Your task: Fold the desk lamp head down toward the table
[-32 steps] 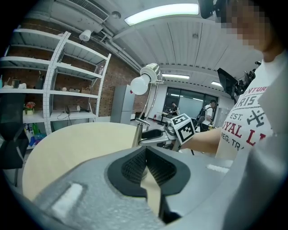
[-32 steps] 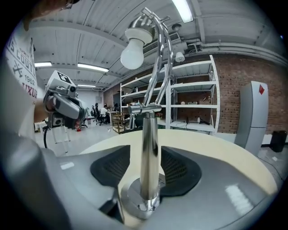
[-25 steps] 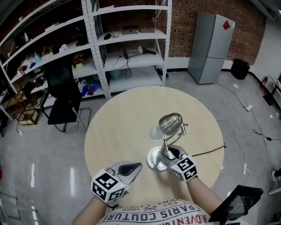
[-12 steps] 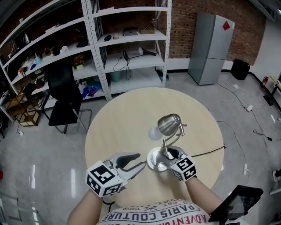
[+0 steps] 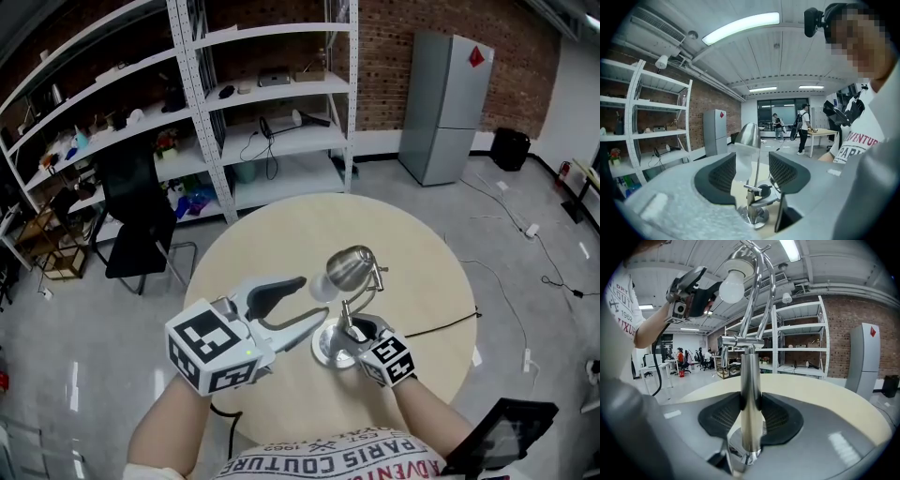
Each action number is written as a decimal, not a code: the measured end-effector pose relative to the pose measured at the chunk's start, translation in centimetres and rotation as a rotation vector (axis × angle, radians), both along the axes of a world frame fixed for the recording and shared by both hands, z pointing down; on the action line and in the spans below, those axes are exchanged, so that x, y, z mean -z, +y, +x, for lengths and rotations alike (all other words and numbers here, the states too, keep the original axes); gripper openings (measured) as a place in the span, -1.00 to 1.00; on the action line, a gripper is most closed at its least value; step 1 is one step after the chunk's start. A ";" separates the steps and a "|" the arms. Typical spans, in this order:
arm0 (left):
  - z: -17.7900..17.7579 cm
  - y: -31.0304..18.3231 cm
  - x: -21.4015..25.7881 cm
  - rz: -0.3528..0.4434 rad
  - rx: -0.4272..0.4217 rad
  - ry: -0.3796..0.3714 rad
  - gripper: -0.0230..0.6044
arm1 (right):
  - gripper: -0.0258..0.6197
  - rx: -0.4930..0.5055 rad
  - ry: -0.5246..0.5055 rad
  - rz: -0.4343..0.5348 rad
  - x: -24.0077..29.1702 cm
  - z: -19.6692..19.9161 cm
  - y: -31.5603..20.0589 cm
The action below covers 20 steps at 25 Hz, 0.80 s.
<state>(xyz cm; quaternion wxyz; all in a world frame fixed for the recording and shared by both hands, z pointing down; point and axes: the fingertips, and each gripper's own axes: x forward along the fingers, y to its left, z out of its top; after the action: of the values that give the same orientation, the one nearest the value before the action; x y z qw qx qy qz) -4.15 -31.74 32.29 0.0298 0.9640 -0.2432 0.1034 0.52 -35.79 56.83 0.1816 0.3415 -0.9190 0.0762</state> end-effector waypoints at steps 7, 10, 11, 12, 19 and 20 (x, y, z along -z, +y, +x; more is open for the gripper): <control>2.2 -2.5 2.9 0.026 -0.008 -0.038 -0.05 | -0.50 -0.005 -0.017 0.011 0.1 -0.1 -0.1; 3.4 -3.0 3.2 0.009 -0.022 -0.059 0.03 | -0.50 -0.012 -0.025 0.011 0.1 -0.1 -0.2; 3.8 -3.0 3.1 0.005 -0.028 -0.067 0.03 | -0.50 -0.011 -0.028 0.011 0.0 -0.1 -0.2; 4.0 -3.1 3.0 0.003 -0.031 -0.078 0.03 | -0.50 -0.009 -0.030 0.010 0.0 -0.2 -0.2; 5.2 -3.6 2.5 -0.020 -0.051 -0.143 0.02 | -0.50 -0.019 -0.035 0.012 0.2 -0.2 -0.1; 5.3 -3.6 2.3 -0.022 -0.055 -0.152 0.02 | -0.50 -0.018 -0.033 0.011 0.1 -0.2 0.0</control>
<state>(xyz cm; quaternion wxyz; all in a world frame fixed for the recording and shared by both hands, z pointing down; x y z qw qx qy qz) 1.13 -35.38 30.02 0.0189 0.9593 -0.2170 0.1798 0.34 -35.83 56.77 0.1640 0.3495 -0.9191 0.0785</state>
